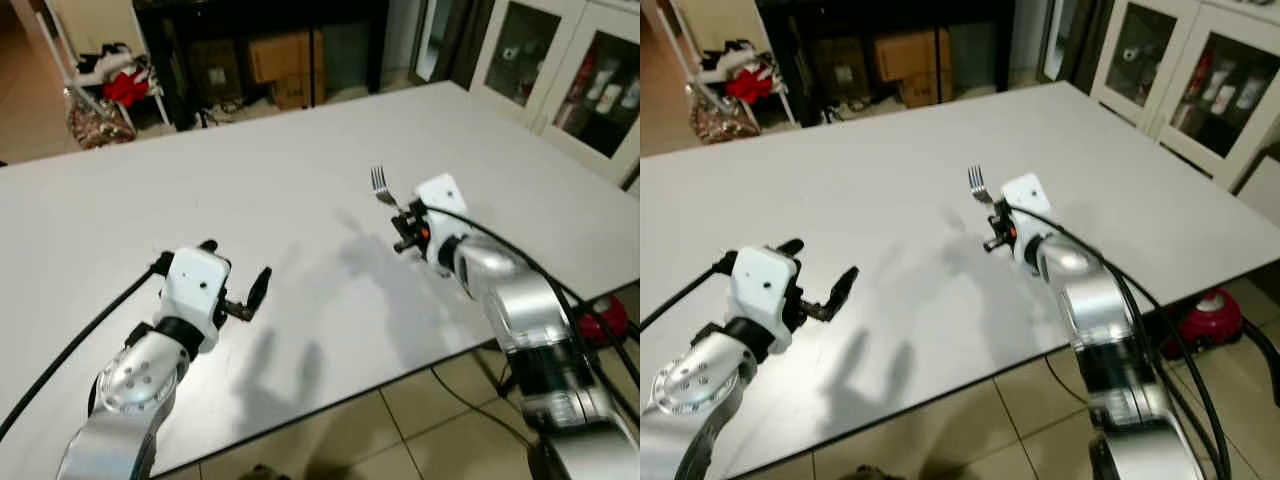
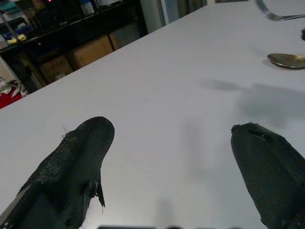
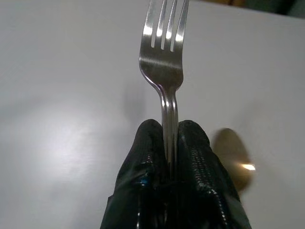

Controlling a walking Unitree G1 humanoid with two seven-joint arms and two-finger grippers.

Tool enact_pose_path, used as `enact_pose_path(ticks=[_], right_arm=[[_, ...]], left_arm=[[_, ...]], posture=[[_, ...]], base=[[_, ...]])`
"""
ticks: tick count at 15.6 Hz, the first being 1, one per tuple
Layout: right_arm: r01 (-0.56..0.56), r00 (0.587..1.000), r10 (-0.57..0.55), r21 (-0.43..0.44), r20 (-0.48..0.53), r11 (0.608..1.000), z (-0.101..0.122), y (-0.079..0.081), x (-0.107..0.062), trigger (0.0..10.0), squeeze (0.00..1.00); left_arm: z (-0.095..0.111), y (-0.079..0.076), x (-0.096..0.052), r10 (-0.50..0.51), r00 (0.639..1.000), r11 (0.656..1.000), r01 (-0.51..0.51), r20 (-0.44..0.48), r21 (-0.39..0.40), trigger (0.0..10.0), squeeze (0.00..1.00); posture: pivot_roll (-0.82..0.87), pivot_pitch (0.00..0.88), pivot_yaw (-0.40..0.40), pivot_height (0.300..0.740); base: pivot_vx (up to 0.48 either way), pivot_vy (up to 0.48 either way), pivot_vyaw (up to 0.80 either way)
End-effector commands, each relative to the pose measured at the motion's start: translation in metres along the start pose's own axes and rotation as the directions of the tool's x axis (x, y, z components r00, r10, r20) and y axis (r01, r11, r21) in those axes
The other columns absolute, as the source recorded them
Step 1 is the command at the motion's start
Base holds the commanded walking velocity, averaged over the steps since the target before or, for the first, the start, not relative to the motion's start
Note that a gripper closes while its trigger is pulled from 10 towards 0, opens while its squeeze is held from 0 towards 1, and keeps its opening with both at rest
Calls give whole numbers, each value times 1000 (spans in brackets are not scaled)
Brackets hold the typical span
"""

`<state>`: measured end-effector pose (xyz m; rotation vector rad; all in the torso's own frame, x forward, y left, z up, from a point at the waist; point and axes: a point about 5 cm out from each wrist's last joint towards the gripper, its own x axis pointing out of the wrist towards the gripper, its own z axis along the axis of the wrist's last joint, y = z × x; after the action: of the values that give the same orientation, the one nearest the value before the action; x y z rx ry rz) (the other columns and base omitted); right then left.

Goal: Setting the table

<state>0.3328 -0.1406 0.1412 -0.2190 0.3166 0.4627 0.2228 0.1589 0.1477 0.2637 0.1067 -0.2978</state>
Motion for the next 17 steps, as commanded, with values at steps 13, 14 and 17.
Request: enact_pose_path(ticks=[13,14,17], right_arm=[[-44,999,45,53,-16,998,3,22,1,10000,0],[-45,999,45,47,-19,998,4,23,3,10000,0],[-57,998,58,29,-38,998,4,24,6,10000,0]], left_arm=[[6,4,1,54,998,998,-54,21,-12,10000,0],[6,4,1,54,998,998,-54,23,-14,10000,0],[6,4,3,52,998,999,-52,26,-12,10000,0]], posture=[[-83,0,65,740],[-84,0,62,740],[-84,0,60,740]], base=[[0,339,0],[0,356,0],[0,355,0]])
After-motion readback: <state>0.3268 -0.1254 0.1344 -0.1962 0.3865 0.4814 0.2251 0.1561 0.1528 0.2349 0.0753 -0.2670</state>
